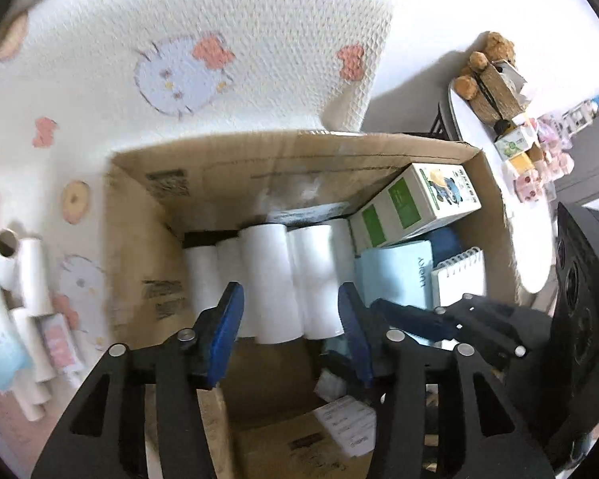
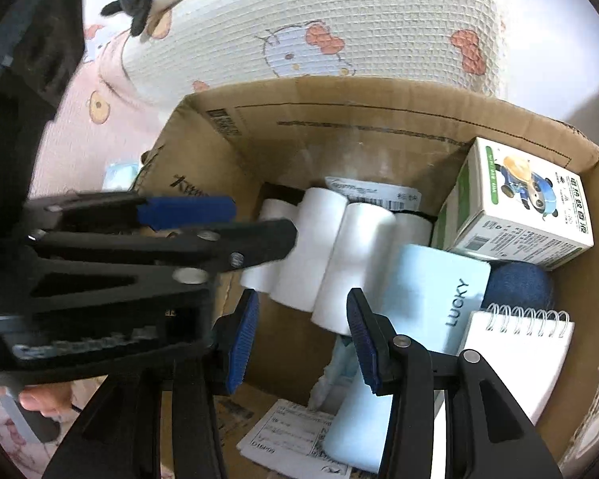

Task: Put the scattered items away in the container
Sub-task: 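Lower the tube into the box beside the other tubes and open the left gripper, then move both grippers back to the scattered tubes on the blanket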

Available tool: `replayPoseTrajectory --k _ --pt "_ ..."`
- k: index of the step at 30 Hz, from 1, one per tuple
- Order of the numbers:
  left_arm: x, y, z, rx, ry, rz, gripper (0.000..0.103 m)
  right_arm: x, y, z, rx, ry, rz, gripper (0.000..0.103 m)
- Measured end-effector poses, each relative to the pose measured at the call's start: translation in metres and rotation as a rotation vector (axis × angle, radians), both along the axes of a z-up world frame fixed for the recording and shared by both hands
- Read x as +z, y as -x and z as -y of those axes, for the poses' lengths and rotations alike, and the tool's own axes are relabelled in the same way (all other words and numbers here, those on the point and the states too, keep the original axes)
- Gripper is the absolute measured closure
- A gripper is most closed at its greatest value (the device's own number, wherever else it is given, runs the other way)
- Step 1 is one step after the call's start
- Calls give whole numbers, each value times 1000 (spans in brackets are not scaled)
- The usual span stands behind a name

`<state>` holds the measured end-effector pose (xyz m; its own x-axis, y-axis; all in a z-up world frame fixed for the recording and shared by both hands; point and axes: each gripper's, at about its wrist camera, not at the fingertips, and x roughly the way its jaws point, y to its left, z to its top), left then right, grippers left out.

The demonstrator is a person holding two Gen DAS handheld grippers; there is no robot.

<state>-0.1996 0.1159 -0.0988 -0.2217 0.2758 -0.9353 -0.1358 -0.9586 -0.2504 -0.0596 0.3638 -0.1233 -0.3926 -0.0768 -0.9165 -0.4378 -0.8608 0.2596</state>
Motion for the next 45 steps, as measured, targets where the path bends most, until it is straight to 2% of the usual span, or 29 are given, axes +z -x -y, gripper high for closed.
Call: replayPoseTrajectory --k 2,7,9,12,15,20,24,26,28,30,36,39,45 --pt "12 -6 9 11 12 -45 48 3 2 6 11 -25 3 60" --pt "29 -20 44 34 -40 -101 48 20 -3 20 32 -56 -32 60" --pt "34 -26 57 34 -34 -129 48 28 2 30 45 -93 -48 60" --pt "45 -38 84 89 -45 -197 48 41 8 49 70 -162 -88 60" --pt "55 -51 107 131 -38 -239 48 61 17 67 108 -188 -137 60" --pt "59 -71 141 210 -16 -301 48 71 38 88 147 -187 -182 60" --pt "61 -83 154 231 61 -333 48 75 53 111 205 -259 -204 60" --pt "65 -90 162 247 35 -357 48 80 56 121 220 -291 -212 60" --pt "66 -95 172 259 0 -360 48 75 65 128 231 -299 -215 60" --pt "69 -99 182 277 -2 -369 48 77 70 135 233 -293 -218 60" --pt "71 -116 200 340 102 -416 48 70 89 152 276 -281 -198 60" --pt "71 -123 210 361 106 -416 48 64 97 158 294 -256 -196 60" --pt "65 -138 228 410 121 -413 48 58 105 179 345 -269 -208 60"
